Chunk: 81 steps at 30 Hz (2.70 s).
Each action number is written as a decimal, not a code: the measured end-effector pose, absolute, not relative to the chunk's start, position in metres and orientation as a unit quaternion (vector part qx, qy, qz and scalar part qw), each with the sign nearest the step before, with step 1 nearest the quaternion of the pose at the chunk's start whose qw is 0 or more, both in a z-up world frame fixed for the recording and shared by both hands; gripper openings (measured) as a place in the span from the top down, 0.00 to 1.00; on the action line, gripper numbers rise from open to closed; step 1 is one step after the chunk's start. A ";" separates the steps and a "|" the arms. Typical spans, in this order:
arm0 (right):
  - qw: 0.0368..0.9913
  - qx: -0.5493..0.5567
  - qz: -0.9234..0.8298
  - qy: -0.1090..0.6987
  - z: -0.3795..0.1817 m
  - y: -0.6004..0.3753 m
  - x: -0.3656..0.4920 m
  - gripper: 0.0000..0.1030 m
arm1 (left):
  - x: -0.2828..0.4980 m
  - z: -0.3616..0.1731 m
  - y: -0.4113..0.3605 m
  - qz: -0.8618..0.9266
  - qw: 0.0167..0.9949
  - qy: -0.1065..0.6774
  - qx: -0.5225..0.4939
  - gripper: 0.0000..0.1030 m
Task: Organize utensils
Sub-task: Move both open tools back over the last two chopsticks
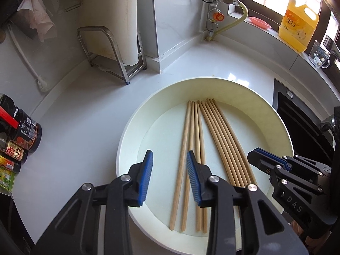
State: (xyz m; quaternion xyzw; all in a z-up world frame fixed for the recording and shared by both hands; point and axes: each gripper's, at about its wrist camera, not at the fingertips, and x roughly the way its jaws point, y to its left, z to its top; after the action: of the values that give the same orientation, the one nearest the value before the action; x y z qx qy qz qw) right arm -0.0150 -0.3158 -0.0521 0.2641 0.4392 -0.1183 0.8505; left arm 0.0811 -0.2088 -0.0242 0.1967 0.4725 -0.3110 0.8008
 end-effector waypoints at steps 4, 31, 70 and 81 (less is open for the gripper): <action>0.853 0.262 -0.115 0.437 -0.049 -0.311 -0.016 0.90 | 0.078 -0.023 -0.202 -0.306 0.802 0.475 0.194 0.68; 0.868 0.269 -0.061 0.412 -0.033 -0.278 -0.047 0.80 | 0.049 0.010 -0.133 -0.230 0.839 0.463 0.171 0.58; 0.866 0.130 0.097 0.472 -0.029 -0.085 -0.013 0.61 | 0.016 -0.008 0.085 -0.086 0.867 0.489 0.042 0.50; 0.839 0.101 0.132 0.518 -0.062 -0.031 0.013 0.61 | 0.021 -0.040 0.143 -0.041 0.853 0.520 -0.004 0.47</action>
State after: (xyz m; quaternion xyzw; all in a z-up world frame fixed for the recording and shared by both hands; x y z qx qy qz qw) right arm 0.0130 -0.0312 -0.0620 0.1009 0.5183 0.1321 0.8389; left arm 0.0211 0.1435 -0.0404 -0.0043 0.5204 -0.0411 0.8529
